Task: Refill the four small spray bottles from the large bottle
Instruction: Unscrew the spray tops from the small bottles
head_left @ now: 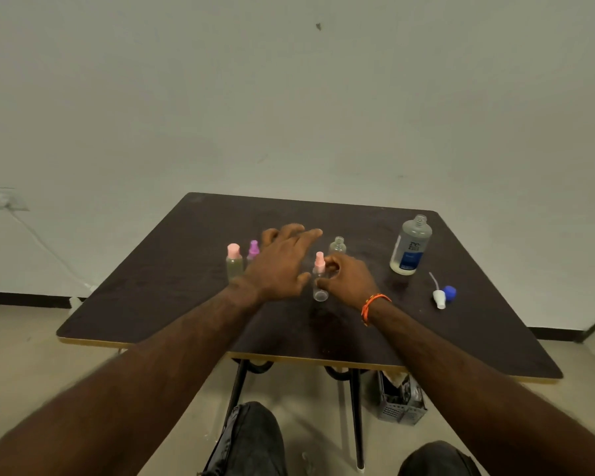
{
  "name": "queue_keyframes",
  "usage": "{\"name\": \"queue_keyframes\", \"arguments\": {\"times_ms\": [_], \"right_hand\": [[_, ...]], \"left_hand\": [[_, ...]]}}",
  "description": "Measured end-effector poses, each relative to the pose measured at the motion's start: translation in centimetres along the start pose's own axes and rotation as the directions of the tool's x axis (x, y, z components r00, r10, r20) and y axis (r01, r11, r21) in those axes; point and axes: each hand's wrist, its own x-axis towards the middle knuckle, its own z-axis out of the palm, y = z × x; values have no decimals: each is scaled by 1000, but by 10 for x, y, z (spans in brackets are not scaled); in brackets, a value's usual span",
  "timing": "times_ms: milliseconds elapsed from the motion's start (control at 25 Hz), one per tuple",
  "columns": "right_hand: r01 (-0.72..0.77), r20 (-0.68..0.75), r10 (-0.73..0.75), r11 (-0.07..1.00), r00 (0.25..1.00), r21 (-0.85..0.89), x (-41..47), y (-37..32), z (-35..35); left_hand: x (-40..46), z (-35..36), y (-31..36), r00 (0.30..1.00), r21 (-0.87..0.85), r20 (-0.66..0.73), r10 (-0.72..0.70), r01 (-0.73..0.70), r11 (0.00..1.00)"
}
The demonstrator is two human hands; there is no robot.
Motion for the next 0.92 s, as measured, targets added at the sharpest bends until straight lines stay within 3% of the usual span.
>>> {"name": "queue_keyframes", "arguments": {"times_ms": [240,400,600,720,920], "right_hand": [[-76,-2,77,995,997,70,-27,24,-25],[-80,5,80,994,997,75,-28,26,-25],[24,-14,-26,989,1000,-147,-23,12,-29],[9,-39,-19,974,999,-224,-15,5,-33],[64,79,-43,959,996,-278,-8,-3,-37]], "left_hand": [[1,49,38,974,-153,226,-29,64,986],[4,66,50,980,-289,146,-133,170,942],[7,71,48,964,-310,139,-227,260,915],[8,75,46,957,-327,159,-241,282,902],[7,83,40,951,-378,153,-267,306,874]]}}
